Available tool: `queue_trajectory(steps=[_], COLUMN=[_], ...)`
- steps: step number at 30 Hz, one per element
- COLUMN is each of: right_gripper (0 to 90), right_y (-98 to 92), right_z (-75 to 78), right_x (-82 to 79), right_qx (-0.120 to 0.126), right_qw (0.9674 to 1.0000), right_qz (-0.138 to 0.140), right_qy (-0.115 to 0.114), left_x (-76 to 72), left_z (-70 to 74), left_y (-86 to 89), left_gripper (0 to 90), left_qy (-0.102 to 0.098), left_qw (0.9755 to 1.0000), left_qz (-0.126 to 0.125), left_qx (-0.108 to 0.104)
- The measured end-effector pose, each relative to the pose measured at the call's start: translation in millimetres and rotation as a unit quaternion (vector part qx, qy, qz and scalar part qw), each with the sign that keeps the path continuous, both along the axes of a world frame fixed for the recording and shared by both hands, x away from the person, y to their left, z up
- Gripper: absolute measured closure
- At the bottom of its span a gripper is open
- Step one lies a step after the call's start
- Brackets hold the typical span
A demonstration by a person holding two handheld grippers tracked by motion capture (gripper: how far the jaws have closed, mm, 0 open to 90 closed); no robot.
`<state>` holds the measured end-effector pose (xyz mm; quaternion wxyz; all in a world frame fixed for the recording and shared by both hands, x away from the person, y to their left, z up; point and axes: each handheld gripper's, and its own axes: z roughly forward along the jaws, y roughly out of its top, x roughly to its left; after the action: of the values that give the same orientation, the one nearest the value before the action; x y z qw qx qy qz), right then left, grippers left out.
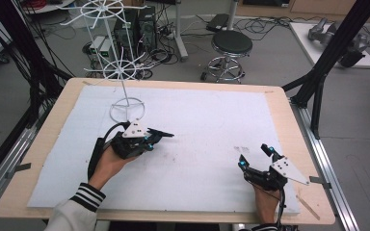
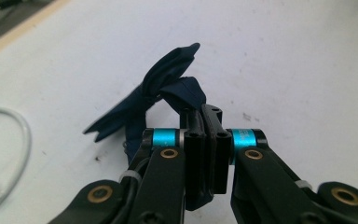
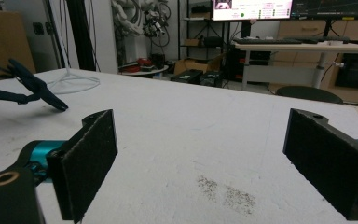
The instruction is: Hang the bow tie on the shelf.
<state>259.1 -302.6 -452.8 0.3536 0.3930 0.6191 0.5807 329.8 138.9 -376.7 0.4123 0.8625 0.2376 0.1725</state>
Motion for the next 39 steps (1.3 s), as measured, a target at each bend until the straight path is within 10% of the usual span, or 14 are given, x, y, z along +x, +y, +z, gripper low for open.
queue_trajectory(steps=[13,39], right_gripper=[8.8,8.8], right_y=[0.6,0.5], right_z=[0.0,0.1], right_x=[-0.4,-0.3], right_qx=[0.003,0.000], right_qw=[1.0000,1.0000], right_qz=[0.001,0.001], right_qy=[0.004,0.004], left_x=[-4.0,0.2], left_z=[27.8,85.2], left_y=[24.6,66.3], left_gripper=[87.5,87.5], left_qy=[-0.042,-0.105], left_qw=[0.9971,0.9874], left_qz=[0.027,0.064], left_qx=[-0.057,-0.100])
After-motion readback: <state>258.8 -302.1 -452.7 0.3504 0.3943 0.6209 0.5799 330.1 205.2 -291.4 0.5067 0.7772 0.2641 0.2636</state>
